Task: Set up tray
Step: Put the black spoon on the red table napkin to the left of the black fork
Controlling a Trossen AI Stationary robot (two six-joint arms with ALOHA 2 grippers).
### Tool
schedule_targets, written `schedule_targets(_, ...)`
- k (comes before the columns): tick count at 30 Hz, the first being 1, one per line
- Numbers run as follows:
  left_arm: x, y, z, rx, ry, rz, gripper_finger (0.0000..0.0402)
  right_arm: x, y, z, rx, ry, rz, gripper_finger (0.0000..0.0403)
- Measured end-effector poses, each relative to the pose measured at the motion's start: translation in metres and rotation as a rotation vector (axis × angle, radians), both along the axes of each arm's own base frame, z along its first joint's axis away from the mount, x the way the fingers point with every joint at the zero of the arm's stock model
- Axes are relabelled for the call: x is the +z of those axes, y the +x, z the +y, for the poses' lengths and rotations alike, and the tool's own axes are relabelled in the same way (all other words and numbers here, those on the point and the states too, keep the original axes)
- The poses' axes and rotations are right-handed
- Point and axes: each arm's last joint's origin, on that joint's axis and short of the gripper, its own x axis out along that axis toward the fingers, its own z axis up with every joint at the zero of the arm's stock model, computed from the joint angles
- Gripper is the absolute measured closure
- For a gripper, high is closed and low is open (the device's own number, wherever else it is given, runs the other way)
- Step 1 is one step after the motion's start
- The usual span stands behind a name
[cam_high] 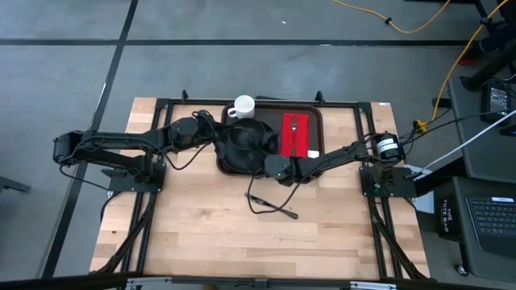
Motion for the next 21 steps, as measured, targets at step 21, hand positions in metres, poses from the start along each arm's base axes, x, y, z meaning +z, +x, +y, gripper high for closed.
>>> schedule_targets(21,0.000,0.000,0.000,0.017,-0.091,-0.058,0.0399,0.000,0.000,-0.015,-0.040,-0.028,0.031,0.0338)
